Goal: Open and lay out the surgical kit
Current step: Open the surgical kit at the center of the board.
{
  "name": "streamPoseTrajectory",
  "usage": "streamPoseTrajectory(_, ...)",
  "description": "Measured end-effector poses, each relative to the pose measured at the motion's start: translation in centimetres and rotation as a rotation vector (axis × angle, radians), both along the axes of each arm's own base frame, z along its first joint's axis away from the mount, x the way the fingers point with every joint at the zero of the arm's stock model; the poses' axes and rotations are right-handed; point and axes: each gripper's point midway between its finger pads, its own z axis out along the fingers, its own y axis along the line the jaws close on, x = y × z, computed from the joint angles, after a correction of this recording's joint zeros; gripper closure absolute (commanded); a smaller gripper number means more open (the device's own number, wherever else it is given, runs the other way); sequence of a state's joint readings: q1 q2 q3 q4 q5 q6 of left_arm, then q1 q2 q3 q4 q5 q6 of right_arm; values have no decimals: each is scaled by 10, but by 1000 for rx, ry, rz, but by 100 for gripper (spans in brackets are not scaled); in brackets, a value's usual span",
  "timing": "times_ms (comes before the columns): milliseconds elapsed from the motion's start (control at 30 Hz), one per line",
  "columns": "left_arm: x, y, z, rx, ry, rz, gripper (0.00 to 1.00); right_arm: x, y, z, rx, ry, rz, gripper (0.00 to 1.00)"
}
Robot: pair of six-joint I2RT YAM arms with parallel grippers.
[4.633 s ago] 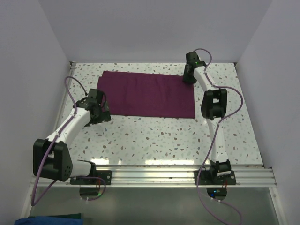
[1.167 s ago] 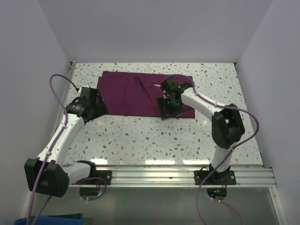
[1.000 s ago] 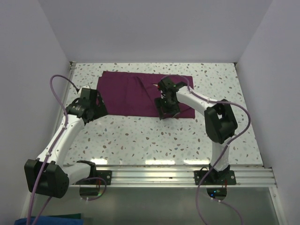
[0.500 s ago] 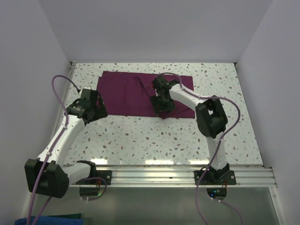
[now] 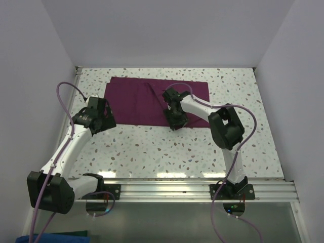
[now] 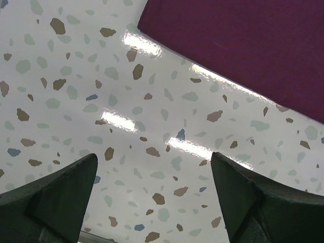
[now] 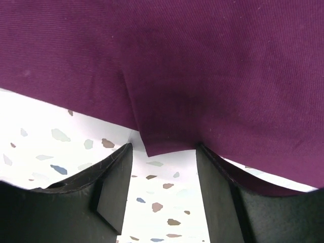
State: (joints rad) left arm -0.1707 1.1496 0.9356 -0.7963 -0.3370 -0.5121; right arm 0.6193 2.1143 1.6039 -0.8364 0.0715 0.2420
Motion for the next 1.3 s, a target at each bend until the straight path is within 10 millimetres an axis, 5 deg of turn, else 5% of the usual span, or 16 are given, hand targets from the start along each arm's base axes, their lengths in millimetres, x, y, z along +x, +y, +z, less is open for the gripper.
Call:
streamPoseTrajectory(233, 0, 0, 0, 0, 1, 0, 2, 6, -3, -2, -34, -25, -5, 54)
streamPoseTrajectory(567, 0, 0, -1, 0, 2, 0, 2, 15, -11, -2, -84, -53, -4, 100)
streamPoseTrajectory(1000, -3, 0, -6, 1, 13, 0, 2, 11, -19, 7, -127, -47, -5, 100)
streamPoseTrajectory(1300, -3, 0, -9, 1, 13, 0, 2, 15, -25, 70, -113, -135, -16, 100)
